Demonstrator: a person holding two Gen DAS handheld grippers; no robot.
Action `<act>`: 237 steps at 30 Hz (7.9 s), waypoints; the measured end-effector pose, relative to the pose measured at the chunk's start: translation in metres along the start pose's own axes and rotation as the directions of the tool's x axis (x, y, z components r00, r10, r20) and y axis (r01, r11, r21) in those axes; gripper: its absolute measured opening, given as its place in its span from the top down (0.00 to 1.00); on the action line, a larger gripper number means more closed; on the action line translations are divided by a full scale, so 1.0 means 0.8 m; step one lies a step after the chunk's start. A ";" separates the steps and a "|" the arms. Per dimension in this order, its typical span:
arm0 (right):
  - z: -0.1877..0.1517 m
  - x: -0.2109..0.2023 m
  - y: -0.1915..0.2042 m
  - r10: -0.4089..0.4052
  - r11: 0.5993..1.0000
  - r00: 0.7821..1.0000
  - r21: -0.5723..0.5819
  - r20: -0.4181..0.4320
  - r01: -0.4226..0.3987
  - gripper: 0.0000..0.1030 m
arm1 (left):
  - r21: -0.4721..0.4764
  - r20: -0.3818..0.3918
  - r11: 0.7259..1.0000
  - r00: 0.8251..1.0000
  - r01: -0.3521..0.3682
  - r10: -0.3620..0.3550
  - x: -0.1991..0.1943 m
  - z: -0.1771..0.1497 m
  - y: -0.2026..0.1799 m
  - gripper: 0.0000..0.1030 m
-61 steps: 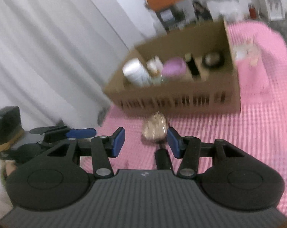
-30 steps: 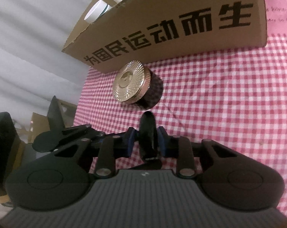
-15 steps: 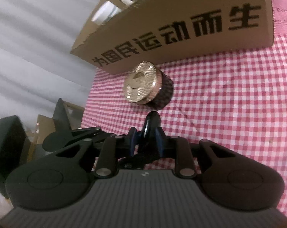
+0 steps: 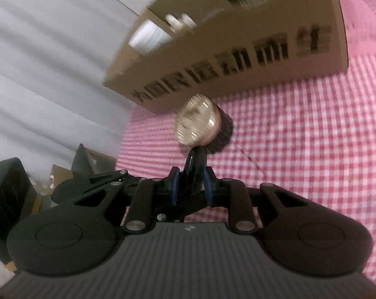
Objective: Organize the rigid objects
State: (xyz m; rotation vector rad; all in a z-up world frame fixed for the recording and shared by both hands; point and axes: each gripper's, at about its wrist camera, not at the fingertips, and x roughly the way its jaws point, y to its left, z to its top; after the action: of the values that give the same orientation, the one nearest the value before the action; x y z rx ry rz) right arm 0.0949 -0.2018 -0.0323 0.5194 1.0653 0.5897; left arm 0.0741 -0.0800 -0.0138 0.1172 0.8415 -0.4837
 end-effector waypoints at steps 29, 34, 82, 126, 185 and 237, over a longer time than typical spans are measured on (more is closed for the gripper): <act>0.238 0.046 -0.017 -0.014 0.999 1.000 -0.051 -0.005 0.014 0.83 | -0.053 -0.086 0.996 0.994 -0.068 0.064 0.100 0.175 0.065 0.69; 0.245 0.066 -0.020 -0.035 0.998 0.999 -0.054 -0.027 0.034 0.83 | -0.053 -0.090 0.996 0.994 -0.068 0.063 0.104 0.175 0.068 0.67; 0.060 0.050 -0.014 -0.015 0.998 0.997 0.068 0.079 0.009 0.47 | -0.029 -0.097 0.994 0.990 -0.103 0.100 0.062 0.027 0.021 0.44; 0.013 0.022 -0.054 0.005 0.982 0.995 0.187 0.097 -0.023 0.38 | -0.001 -0.098 0.998 0.993 -0.061 0.060 0.075 0.000 -0.022 0.20; -0.022 -0.034 -0.109 0.312 0.917 0.921 0.178 0.233 -0.356 0.01 | -0.016 -0.004 0.989 0.989 -0.145 0.145 0.082 -0.034 -0.046 0.00; -0.013 -0.005 -0.076 0.151 0.970 0.982 0.176 0.113 -0.170 0.01 | 0.006 0.033 0.997 0.997 -0.071 0.071 0.059 -0.046 -0.072 0.00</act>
State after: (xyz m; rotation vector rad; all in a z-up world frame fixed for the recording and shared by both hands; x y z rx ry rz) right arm 0.0959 -0.2482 -0.0733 0.7965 0.9945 0.6034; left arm 0.0493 -0.1377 -0.0683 0.1451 0.8010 -0.4209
